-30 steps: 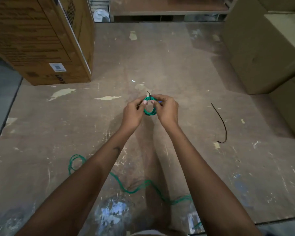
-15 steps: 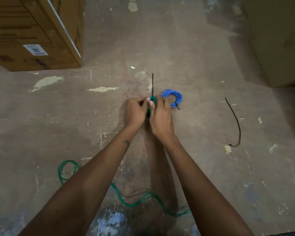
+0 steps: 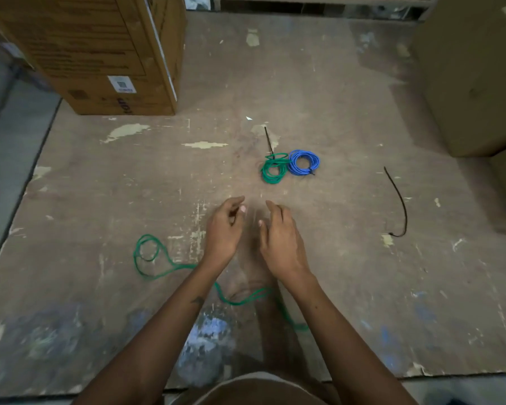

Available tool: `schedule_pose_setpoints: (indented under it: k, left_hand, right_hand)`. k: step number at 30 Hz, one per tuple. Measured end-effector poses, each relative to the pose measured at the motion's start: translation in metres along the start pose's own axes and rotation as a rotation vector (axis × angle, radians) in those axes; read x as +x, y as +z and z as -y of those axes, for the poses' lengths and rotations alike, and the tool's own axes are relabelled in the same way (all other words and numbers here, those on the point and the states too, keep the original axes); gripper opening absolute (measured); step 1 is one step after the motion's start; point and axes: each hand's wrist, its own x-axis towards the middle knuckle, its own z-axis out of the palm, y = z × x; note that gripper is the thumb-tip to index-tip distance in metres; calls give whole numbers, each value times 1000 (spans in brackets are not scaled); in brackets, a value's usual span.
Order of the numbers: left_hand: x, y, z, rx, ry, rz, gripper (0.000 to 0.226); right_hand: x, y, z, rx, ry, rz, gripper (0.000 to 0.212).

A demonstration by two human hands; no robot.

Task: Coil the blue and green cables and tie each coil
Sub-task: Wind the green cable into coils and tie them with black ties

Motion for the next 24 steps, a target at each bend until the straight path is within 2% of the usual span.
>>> schedule_pose_setpoints:
  k: [7, 11, 13, 16, 18, 22, 24]
  left_hand:
    - [-58, -31, 24, 11, 1, -58, 35]
    - [-79, -60, 44, 238, 70, -92, 60]
    - [-86, -74, 55, 351, 103, -26, 65]
    - [-92, -90, 62, 511, 69, 103, 64]
    - [-95, -100, 63, 575, 87, 133, 57]
    - [-97, -111, 67, 674, 187, 128, 41]
    - [-92, -112, 66, 681, 188, 91, 25]
  right_hand:
    - [-55, 19, 16, -11, -110, 258, 44]
    - [-78, 32, 27, -162, -192, 343, 67]
    - [-86, 38, 31, -253, -226, 329, 64]
    - [-94, 43, 35, -324, -248, 262, 36]
    - [-97, 42, 38, -348, -215, 197, 23]
    - [-99, 39, 32, -92, 11, 108, 22]
    - [-98, 32, 29, 51, 94, 72, 21]
